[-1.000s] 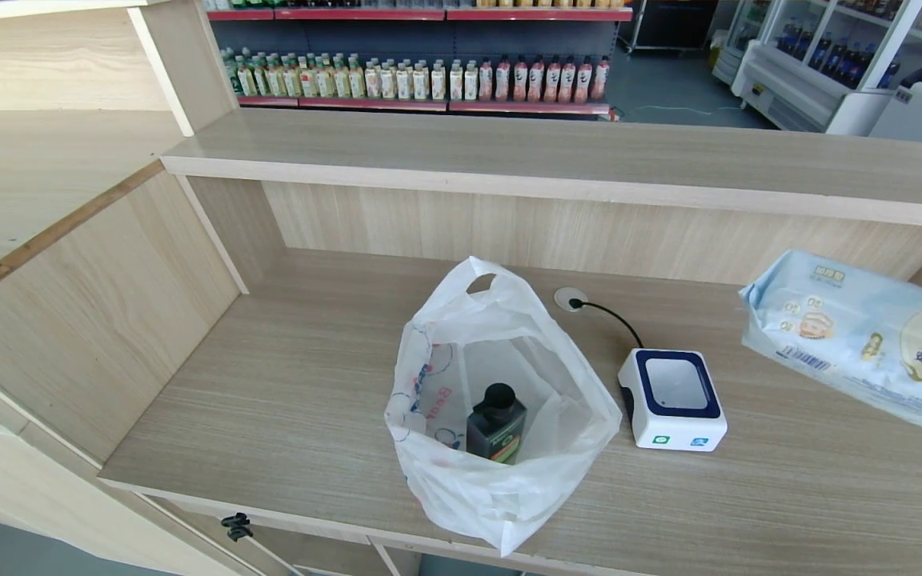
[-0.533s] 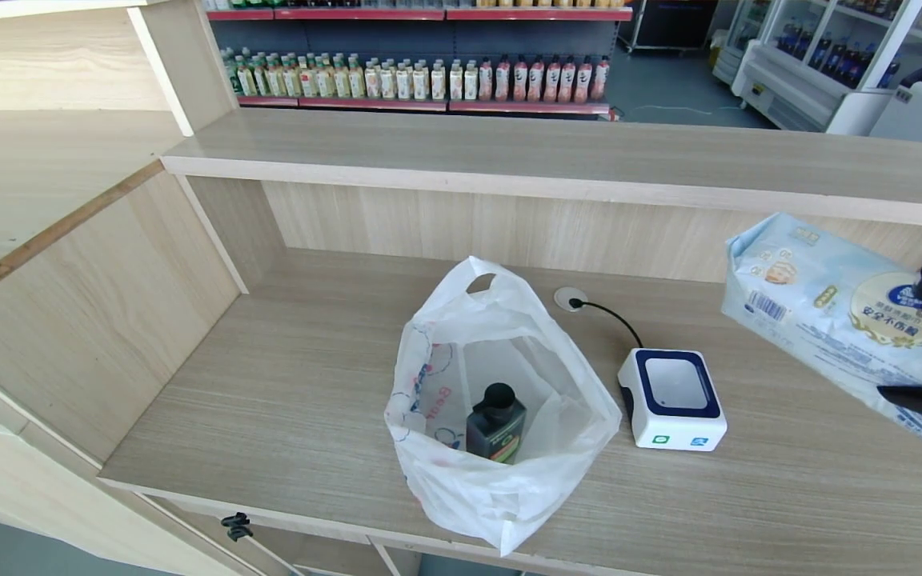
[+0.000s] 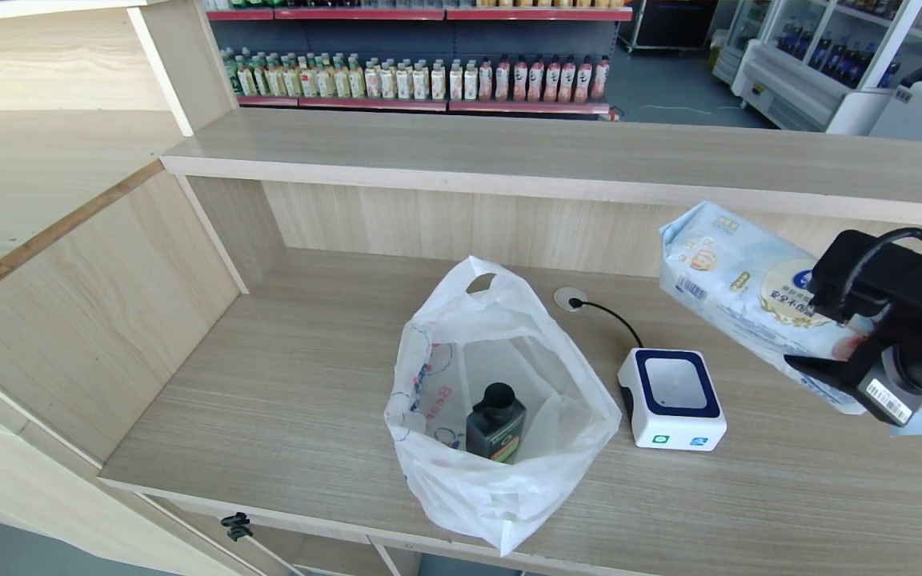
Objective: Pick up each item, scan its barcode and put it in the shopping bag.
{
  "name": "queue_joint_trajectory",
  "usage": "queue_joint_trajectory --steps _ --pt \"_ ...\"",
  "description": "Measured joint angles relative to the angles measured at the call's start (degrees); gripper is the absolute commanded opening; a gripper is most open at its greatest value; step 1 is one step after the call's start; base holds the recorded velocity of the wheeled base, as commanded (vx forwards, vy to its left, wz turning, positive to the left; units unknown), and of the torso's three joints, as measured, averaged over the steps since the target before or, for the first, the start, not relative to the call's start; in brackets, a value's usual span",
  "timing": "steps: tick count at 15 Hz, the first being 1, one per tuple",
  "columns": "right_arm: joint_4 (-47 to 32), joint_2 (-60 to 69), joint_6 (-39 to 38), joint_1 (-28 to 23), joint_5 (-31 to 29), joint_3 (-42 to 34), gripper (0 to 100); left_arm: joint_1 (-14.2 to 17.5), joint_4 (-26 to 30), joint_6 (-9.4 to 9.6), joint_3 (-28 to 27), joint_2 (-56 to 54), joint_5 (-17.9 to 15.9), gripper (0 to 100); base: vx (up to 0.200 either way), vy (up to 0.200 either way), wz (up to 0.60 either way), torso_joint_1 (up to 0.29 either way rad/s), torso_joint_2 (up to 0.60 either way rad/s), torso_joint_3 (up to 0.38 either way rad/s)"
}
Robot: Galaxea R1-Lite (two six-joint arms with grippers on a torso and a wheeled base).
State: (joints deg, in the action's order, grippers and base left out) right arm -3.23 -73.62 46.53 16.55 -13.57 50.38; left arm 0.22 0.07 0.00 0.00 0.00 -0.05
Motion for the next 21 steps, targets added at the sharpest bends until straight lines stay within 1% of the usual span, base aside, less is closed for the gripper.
queue_joint_trajectory --steps 2,5,6,8,10,12,16,18,21 --pt "2.47 -1.11 4.16 -0.13 0.09 -1.73 0 0.0 0.0 0.0 0.0 0.0 0.0 100 0.0 0.0 0.0 0.0 0.0 0.0" --pt "9.9 -3.17 10.01 -2.56 0.11 -2.93 0 0.0 -0.02 0.0 0.0 0.0 0.0 100 0.0 0.0 0.0 0.0 0.0 0.0" --pt "13.7 -3.74 13.08 -3.41 0.13 -3.58 0 0.0 -0.02 0.0 0.0 0.0 -0.02 100 0.0 0.0 0.0 0.0 0.0 0.0" --pt "18.12 -4.63 17.52 -4.92 0.27 -5.49 0 0.02 -0.02 0.0 0.0 0.0 0.0 100 0.0 0.0 0.0 0.0 0.0 0.0" --pt "21.37 -5.27 19.08 -5.89 0.4 -8.39 0 -0.01 -0.02 0.0 0.0 0.0 -0.02 100 0.0 0.0 0.0 0.0 0.0 0.0" --pt "28.43 -5.55 19.21 -6.14 1.34 -11.39 0 0.0 -0.02 0.0 0.0 0.0 -0.02 100 0.0 0.0 0.0 0.0 0.0 0.0" --pt "30.05 -5.62 20.44 -7.69 1.74 -15.47 0 0.0 -0.02 0.0 0.0 0.0 0.0 100 0.0 0.0 0.0 0.0 0.0 0.0" --pt "31.33 -5.49 21.83 -9.42 1.72 -17.25 0 0.0 -0.02 0.0 0.0 0.0 0.02 100 0.0 0.0 0.0 0.0 0.0 0.0" --pt "31.55 -5.6 21.63 -9.89 2.07 -17.7 0 -0.01 -0.02 0.0 0.0 0.0 0.0 100 0.0 0.0 0.0 0.0 0.0 0.0"
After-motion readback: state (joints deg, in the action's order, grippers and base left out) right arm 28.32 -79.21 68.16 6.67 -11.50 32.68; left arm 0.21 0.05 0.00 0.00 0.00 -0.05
